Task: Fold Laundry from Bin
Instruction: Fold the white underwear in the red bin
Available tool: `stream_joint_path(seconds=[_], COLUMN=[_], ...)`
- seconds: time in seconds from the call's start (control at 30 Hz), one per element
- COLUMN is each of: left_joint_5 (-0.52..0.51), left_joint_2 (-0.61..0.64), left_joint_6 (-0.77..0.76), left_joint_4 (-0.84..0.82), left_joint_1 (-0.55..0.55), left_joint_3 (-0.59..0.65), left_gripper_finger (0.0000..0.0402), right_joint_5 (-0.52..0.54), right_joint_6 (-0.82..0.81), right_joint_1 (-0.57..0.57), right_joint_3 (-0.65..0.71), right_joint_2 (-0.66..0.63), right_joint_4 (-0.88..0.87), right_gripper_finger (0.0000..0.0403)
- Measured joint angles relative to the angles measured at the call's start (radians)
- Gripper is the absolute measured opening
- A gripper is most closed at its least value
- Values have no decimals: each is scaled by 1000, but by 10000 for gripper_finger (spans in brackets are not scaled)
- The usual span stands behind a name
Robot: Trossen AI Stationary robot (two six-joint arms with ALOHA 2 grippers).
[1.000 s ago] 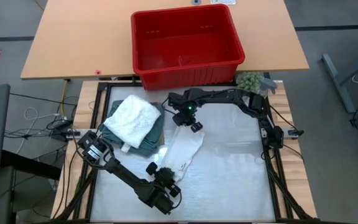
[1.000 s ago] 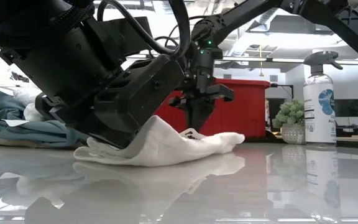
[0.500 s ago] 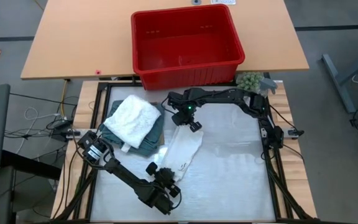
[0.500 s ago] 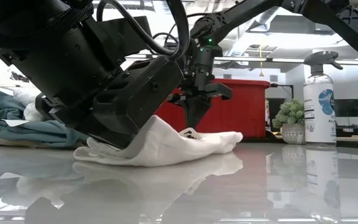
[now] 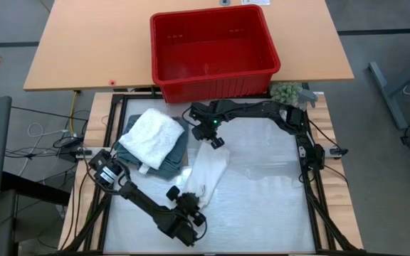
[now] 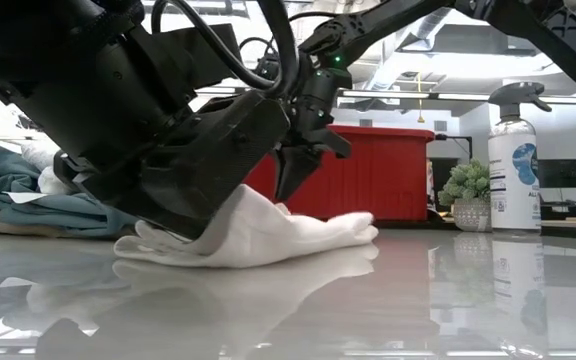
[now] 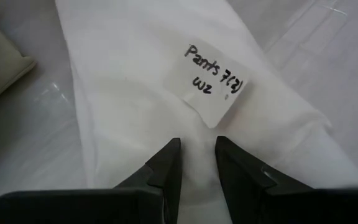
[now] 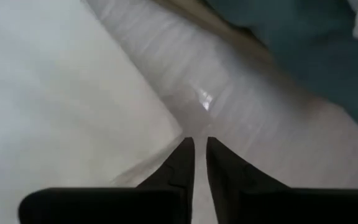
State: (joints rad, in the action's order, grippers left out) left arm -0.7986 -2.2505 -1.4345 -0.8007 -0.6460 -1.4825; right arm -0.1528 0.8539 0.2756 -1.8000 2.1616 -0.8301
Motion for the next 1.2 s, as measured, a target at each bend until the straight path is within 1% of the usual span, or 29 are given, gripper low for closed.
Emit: stream_joint_path(seconds=[0.2, 0.33, 0.37, 0.43, 0.57, 0.63, 0.7, 0.83, 0.9, 1.0, 1.1, 1.2], left_joint_5=[-1, -1, -1, -1, -3, -11, -20, -37, -40, -49, -48, -43], left_joint_2=[0, 0, 0, 0, 0, 0, 0, -1, -1, -1, -1, -1], left_joint_6=[-2, -6, -6, -6, -3, -2, -2, -16, -24, -34, -21, -13], left_joint_4=[-1, -1, -1, -1, -4, -5, -8, -11, -11, -11, -11, -11], left_joint_1=[-9, -12, -13, -16, -16, -16, -16, -16, -16, -16, -13, -11], left_joint_3=[0, 0, 0, 0, 0, 0, 0, 0, 0, 0, 0, -1], left_gripper_finger=[88, 88, 88, 88, 88, 88, 88, 88, 88, 88, 88, 88], right_joint_5=[-1, -2, -17, -99, -298, -387, -441, -444, -433, -372, -331, -259], right_joint_6=[-13, -73, -92, -121, -218, -248, -277, -322, -356, -383, -404, -417], right_joint_1=[11, 28, 32, 39, 21, 0, -34, -118, -157, -210, -233, -233], right_joint_3=[0, -5, -17, -49, -67, -20, 50, 193, 254, 324, 387, 460], right_joint_2=[1, 2, -3, -29, -117, -140, -153, -214, -222, -207, -214, -211], right_joint_4=[-42, -52, -76, -138, -221, -236, -178, -17, 65, 169, 304, 344], right_gripper_finger=[74, 75, 74, 63, 17, 14, 15, 14, 14, 14, 14, 14])
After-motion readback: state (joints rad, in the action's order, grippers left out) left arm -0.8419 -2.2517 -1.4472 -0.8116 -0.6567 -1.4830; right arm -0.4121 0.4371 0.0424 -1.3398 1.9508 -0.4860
